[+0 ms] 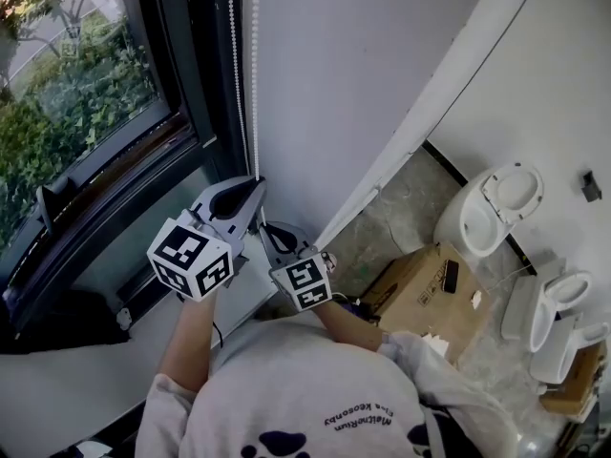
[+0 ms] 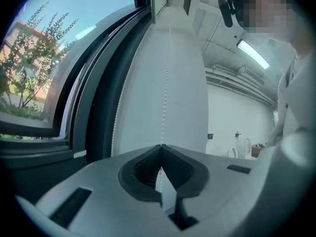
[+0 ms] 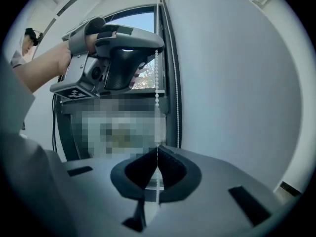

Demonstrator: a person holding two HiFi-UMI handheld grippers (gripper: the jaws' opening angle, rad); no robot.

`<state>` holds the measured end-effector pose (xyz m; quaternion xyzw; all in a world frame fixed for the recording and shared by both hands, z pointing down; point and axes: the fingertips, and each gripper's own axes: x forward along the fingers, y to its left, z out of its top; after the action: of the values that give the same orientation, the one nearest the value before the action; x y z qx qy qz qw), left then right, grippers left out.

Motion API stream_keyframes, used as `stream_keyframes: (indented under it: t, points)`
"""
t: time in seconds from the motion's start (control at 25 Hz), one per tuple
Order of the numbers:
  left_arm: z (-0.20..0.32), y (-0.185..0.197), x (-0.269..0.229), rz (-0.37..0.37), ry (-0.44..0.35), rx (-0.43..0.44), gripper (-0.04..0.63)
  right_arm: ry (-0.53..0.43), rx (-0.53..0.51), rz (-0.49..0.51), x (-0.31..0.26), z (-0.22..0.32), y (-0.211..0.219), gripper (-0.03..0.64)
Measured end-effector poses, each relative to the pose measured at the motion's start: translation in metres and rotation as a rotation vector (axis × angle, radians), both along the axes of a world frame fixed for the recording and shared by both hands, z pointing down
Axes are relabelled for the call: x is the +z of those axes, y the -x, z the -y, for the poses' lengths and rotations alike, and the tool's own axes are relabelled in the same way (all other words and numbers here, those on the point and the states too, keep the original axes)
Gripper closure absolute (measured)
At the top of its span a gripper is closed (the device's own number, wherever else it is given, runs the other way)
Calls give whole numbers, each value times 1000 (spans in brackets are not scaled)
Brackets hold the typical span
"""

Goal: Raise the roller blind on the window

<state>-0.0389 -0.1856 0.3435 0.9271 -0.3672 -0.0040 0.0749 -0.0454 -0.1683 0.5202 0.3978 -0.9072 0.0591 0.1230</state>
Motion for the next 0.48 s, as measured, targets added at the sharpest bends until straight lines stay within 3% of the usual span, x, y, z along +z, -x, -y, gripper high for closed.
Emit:
stream_keyframes:
  t: [0.48]
  points:
    - [-3, -5, 79, 24, 145, -1, 586, 181, -16, -99, 75, -11, -5, 607]
